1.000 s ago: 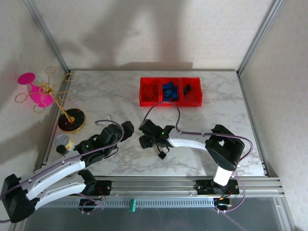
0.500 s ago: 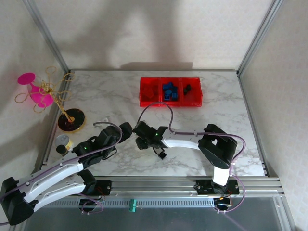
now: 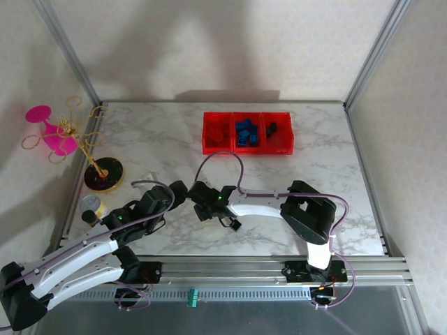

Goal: Sort the legos into containers by color
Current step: Pick up the lego from the bottom-center of the table.

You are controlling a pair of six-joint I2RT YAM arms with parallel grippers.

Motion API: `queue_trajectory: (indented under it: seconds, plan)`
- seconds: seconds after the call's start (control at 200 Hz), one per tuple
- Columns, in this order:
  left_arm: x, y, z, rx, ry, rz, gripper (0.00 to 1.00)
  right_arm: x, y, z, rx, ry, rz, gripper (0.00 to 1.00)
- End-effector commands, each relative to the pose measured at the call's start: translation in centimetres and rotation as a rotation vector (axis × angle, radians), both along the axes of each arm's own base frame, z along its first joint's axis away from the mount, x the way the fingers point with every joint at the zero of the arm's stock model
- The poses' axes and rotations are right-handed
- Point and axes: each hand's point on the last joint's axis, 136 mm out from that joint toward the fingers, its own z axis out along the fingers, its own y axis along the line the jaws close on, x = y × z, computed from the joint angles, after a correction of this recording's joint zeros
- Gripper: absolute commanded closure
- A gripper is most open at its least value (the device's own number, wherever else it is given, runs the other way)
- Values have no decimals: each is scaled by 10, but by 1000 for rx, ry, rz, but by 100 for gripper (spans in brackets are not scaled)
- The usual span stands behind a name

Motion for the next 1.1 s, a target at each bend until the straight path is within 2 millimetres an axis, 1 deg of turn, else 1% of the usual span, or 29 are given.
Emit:
queue_trajectory:
  seconds: [0.0,0.11,0.195,0.325,0.511,0.771,0.876,0.961,1.041,1.096]
  plan:
    - [1,6,5,-40,-18,53,0,-2,-3,-6,-53,-14,-2,49]
    - [0,7,5,-40,-20,57,0,-2,-2,-10,-61,-14,3,54]
    - [0,7,5,-45,-20,58,0,-1,-3,-12,-75,-16,4,55]
    - [0,7,7,-47,-23,54,0,-2,-6,-10,-73,-18,5,61]
    - [1,6,8,-53,-25,53,0,-4,-6,4,-39,-19,-1,62]
    - [2,5,9,-60,-28,53,0,-6,-7,18,-2,-13,-14,61]
    - [2,5,11,-58,-29,51,0,-2,-7,27,22,-16,-27,61]
    - [3,4,13,-58,-32,49,0,2,-12,32,25,-17,-44,61]
    - [4,3,16,-60,-35,46,0,10,-18,38,41,-18,-73,61]
    - [6,1,19,-66,-41,43,0,18,-22,46,70,-20,-91,61]
